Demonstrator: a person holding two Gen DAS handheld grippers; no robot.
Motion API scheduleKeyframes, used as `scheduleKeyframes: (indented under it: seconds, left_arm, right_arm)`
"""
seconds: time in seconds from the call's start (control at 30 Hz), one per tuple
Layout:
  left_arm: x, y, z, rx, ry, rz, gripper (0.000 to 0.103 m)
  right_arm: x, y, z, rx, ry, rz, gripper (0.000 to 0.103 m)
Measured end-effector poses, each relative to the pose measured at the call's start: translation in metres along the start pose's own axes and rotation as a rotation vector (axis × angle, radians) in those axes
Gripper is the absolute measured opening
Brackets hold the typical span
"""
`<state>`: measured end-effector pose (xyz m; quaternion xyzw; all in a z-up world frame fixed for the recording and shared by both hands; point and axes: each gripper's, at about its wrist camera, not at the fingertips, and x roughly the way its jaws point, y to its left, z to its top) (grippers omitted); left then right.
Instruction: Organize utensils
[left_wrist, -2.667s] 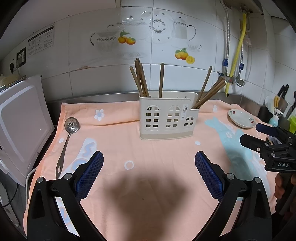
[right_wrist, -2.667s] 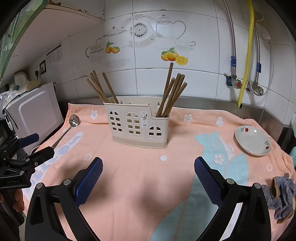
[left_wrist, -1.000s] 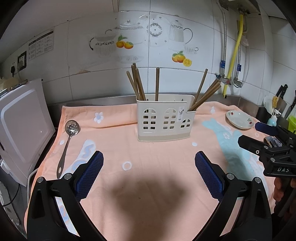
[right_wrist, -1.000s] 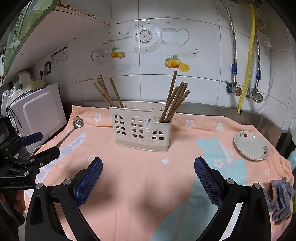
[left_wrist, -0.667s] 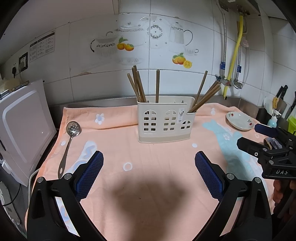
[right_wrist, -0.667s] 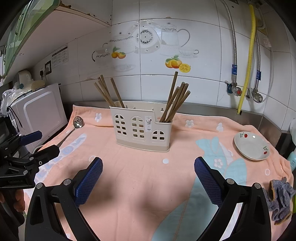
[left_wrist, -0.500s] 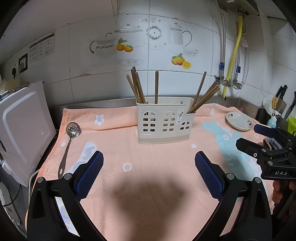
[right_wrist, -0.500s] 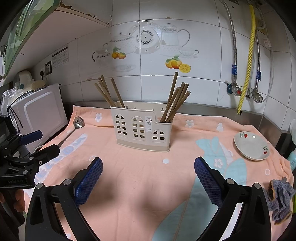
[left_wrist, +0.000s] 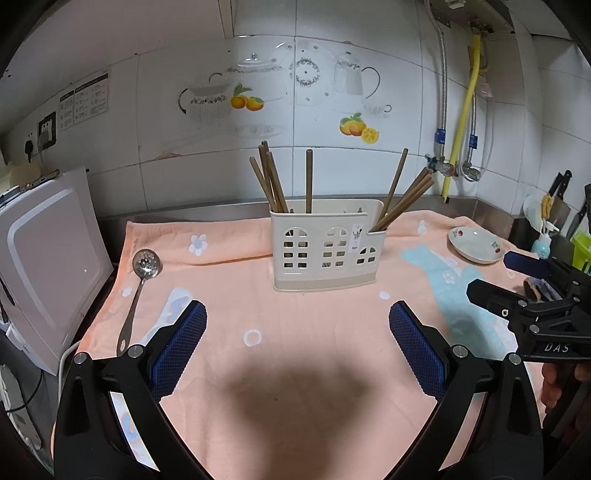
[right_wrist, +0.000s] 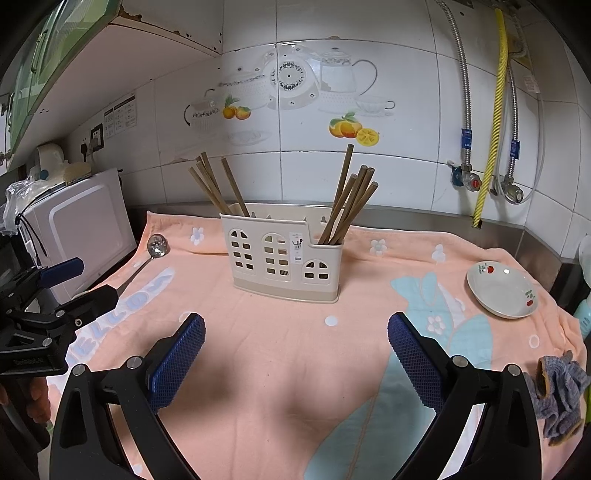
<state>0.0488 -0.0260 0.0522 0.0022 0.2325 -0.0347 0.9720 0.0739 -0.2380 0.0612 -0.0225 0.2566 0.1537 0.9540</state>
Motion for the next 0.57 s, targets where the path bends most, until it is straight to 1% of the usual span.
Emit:
scheduleKeyframes:
  seconds: [0.57]
  left_arm:
    - [-0.0043,-0.0004,0.0020,-0.002,-0.013,0.010,0.098]
  right_arm:
    - [-0.0024,-0.0005,-0.0012,0.006,-0.004,0.001,0.096]
